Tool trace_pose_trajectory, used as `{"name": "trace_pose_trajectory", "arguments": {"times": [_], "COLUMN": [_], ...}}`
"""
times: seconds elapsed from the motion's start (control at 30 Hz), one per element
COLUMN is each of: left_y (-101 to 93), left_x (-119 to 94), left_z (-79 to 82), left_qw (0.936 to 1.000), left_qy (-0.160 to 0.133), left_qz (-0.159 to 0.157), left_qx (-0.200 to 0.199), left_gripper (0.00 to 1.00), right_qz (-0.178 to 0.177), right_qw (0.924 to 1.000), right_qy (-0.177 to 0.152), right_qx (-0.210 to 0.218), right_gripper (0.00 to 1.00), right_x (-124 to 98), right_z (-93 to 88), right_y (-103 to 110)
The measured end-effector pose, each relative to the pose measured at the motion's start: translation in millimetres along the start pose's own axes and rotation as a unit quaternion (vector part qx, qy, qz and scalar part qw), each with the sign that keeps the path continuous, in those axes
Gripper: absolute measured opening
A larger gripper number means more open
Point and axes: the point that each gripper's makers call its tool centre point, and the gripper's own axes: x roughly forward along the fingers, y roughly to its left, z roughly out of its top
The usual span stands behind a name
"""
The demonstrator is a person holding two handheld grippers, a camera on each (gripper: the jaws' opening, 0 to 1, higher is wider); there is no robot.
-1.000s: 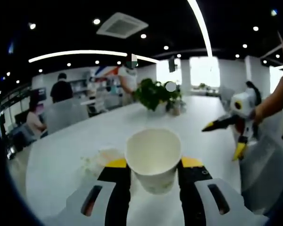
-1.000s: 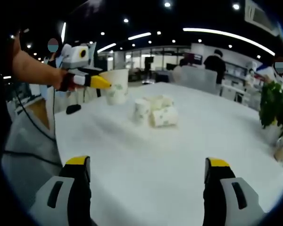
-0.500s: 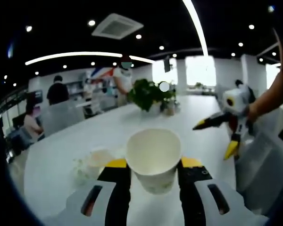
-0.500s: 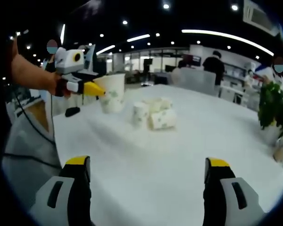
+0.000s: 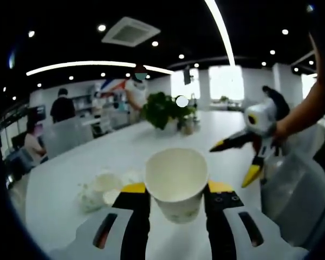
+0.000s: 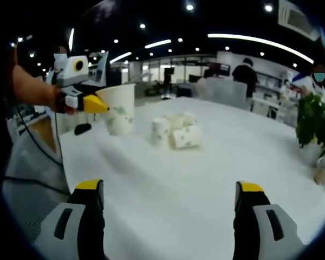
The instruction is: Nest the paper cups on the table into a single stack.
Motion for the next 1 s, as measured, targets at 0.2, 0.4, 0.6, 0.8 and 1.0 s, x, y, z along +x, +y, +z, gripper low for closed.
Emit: {"name": "trace_pose_trajectory", "arguments": {"times": [0.2, 0.4, 0.6, 0.8, 1.0], "left_y": [-6.8, -11.6, -14.9, -20.5, -26.6], "left_x": [-2, -2, -2, 0, 2], "left_z": [-8.2, -10.9, -24.0, -40.4, -51.5], "left_qw": [1.0, 1.0, 1.0, 0.9999, 0.9997], "left_qy": [0.008, 0.009, 0.009, 0.016, 0.022], "left_qz": [-0.004, -0.004, 0.003, 0.001, -0.008], "left_qx": [0.005, 0.002, -0.002, -0.003, -0.001], "left_gripper": [0.37, 0.37, 0.37, 0.37, 0.36], "right_qz": [0.001, 0.003, 0.003, 0.003, 0.001], "right_qw": [1.0, 1.0, 1.0, 1.0, 1.0], "right_qy": [0.0, 0.0, 0.0, 0.003, 0.006], "right_qx": [-0.001, -0.001, 0.001, 0.002, 0.001], "right_gripper": [0.99, 0.99, 0.99, 0.99, 0.99], "right_x": [0, 1, 1, -1, -4], "right_z": [0.0, 0.8, 0.1, -3.8, -5.0], "right_y": [1, 2, 3, 5, 4]}}
